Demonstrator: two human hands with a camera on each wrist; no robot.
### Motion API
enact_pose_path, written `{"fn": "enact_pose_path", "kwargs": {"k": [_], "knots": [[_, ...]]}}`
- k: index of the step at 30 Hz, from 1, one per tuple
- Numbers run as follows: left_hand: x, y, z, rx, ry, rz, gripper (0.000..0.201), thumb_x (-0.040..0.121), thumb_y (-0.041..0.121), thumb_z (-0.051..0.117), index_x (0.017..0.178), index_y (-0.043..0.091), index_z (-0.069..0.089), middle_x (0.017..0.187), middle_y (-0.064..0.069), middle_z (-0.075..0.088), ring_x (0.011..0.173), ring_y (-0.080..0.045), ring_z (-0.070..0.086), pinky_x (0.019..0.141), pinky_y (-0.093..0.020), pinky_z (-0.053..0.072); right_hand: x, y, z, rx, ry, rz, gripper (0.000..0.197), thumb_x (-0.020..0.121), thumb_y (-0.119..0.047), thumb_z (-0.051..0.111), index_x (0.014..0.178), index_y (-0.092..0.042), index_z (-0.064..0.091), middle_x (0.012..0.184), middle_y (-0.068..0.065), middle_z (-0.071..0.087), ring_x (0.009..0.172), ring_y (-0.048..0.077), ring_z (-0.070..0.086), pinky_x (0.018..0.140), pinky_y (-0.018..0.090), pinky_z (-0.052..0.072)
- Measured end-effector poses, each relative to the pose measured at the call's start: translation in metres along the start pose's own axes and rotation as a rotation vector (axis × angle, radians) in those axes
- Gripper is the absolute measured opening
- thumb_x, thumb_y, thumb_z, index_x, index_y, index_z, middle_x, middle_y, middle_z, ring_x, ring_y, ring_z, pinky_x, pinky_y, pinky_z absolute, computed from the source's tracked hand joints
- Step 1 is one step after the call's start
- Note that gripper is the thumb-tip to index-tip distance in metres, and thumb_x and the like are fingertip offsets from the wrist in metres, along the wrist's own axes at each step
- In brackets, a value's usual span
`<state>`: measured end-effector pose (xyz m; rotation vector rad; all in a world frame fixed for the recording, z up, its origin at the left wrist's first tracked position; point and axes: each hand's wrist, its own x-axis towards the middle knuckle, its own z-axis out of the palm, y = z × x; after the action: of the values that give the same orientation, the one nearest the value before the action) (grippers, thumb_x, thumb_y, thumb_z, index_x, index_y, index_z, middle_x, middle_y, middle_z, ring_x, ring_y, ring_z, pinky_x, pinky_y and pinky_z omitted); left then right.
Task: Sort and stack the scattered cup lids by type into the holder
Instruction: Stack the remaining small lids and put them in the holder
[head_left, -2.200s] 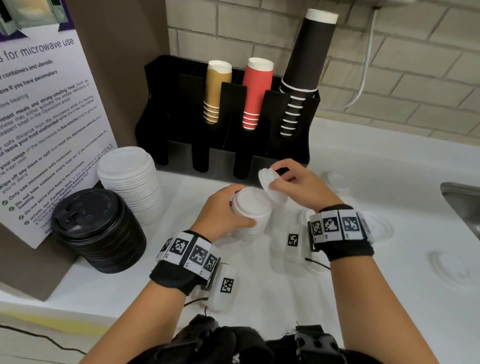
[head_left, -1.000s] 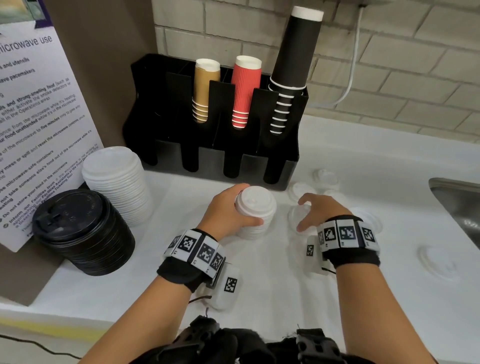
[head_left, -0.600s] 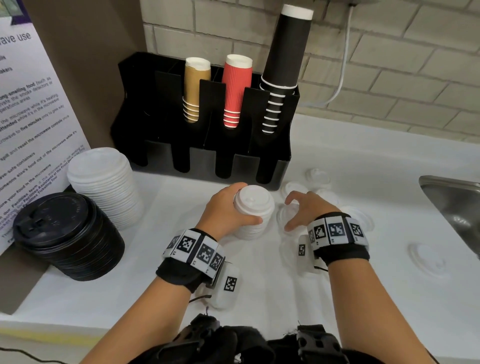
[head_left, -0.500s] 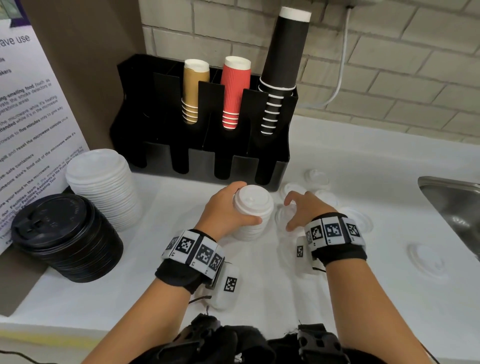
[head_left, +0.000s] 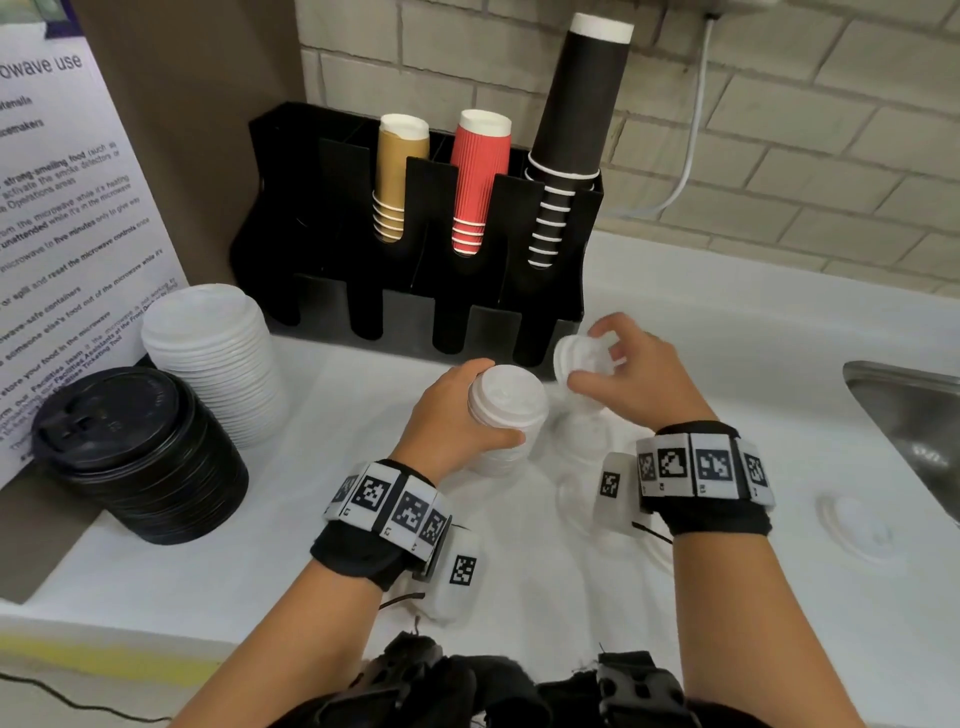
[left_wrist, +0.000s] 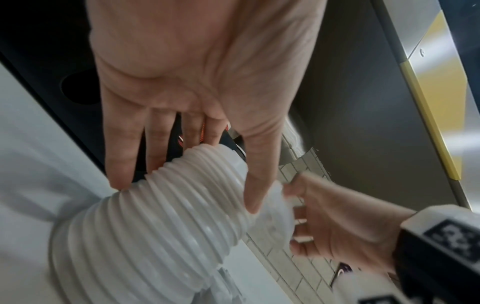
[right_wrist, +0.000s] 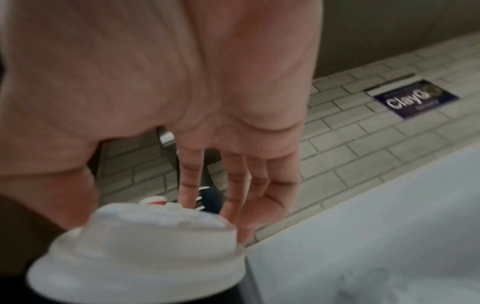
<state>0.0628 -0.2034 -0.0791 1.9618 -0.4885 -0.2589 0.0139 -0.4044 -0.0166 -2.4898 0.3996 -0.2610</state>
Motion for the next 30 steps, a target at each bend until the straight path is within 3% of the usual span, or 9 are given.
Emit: {"fn": "enact_pose_path", "kwargs": {"k": [2,5,9,11,16,19,24,27,30], "knots": [[0.0,-0.001,-0.001,-0.006,0.003,0.008,0.07,0.068,0.022,0.087,0.128,0.026,0.051,0.111,0.015,0.052,0.105,-0.011,0.049,0.09,-0.028,0.041,-0.003,-0.008,0.004,0.132,-0.028,-0.041,0.034,0.071,-0.033,0.072,0.103,-0.035,0.058,0.091,-0.009,0.06,0.083,0.009,0.059,0.064,0.018,0.042],[0.001,-0.003,-0.002,0.0,-0.004,0.003,0.073,0.067,0.025,0.087,0.13,0.026,0.051,0.101,0.025,0.051,0.101,-0.009,0.051,0.085,-0.025,0.04,-0.006,-0.017,0.019,0.191,-0.072,-0.071,0.023,0.074,-0.03,0.07,0.096,-0.036,0.065,0.09,-0.014,0.063,0.082,0.001,0.059,0.067,0.015,0.043],[0.004,-0.004,-0.003,-0.03,-0.041,-0.023,0.104,0.065,0.027,0.089,0.149,0.023,0.029,0.121,0.016,0.051,0.107,-0.006,0.049,0.089,-0.023,0.039,-0.009,-0.025,0.036,0.185,-0.093,-0.11,0.028,0.072,-0.024,0.075,0.098,-0.031,0.068,0.093,-0.009,0.066,0.085,0.004,0.059,0.072,0.01,0.043],[0.006,-0.005,-0.004,-0.041,-0.052,-0.029,0.109,0.064,0.026,0.09,0.151,0.023,0.024,0.13,0.01,0.052,0.108,-0.007,0.05,0.088,-0.024,0.04,-0.012,-0.029,0.041,0.18,-0.099,-0.139,0.033,0.07,-0.023,0.078,0.102,-0.027,0.069,0.1,-0.007,0.067,0.09,0.008,0.059,0.079,0.015,0.045],[0.009,-0.004,-0.003,-0.047,-0.064,-0.02,0.109,0.063,0.023,0.09,0.151,0.02,0.025,0.122,0.009,0.055,0.112,-0.014,0.056,0.091,-0.027,0.046,-0.016,-0.036,0.044,0.05,-0.057,-0.16,0.044,0.066,-0.025,0.08,0.108,-0.026,0.069,0.107,-0.001,0.061,0.098,0.012,0.055,0.08,0.019,0.042],[0.01,-0.003,-0.004,-0.044,-0.068,0.01,0.101,0.064,0.024,0.089,0.147,0.022,0.032,0.113,0.013,0.053,0.109,-0.014,0.057,0.09,-0.028,0.047,-0.018,-0.037,0.046,0.032,-0.035,-0.177,0.046,0.065,-0.024,0.08,0.109,-0.026,0.069,0.109,-0.001,0.061,0.1,0.011,0.054,0.081,0.017,0.04],[0.006,-0.003,-0.007,-0.02,-0.086,0.091,0.067,0.064,0.025,0.089,0.122,0.028,0.055,0.107,0.011,0.063,0.101,-0.013,0.061,0.085,-0.03,0.052,-0.022,-0.033,0.047,0.024,-0.061,-0.168,0.047,0.067,-0.024,0.082,0.111,-0.03,0.066,0.108,-0.002,0.059,0.099,0.012,0.056,0.079,0.015,0.041],[0.007,-0.003,-0.011,0.002,-0.078,0.108,0.065,0.067,0.027,0.088,0.124,0.026,0.055,0.111,0.011,0.06,0.104,-0.011,0.055,0.089,-0.029,0.048,-0.023,-0.022,0.038,0.154,0.031,-0.078,0.039,0.079,-0.033,0.075,0.116,-0.028,0.062,0.111,-0.004,0.059,0.099,0.009,0.057,0.078,0.015,0.041],[0.007,-0.003,-0.013,0.036,-0.093,0.104,0.068,0.07,0.027,0.086,0.13,0.023,0.052,0.116,0.01,0.054,0.107,-0.011,0.049,0.095,-0.031,0.044,-0.027,-0.002,0.023,-0.006,0.026,0.174,0.032,0.087,-0.037,0.065,0.116,-0.021,0.061,0.113,0.003,0.061,0.096,0.014,0.056,0.08,0.023,0.04]]}}
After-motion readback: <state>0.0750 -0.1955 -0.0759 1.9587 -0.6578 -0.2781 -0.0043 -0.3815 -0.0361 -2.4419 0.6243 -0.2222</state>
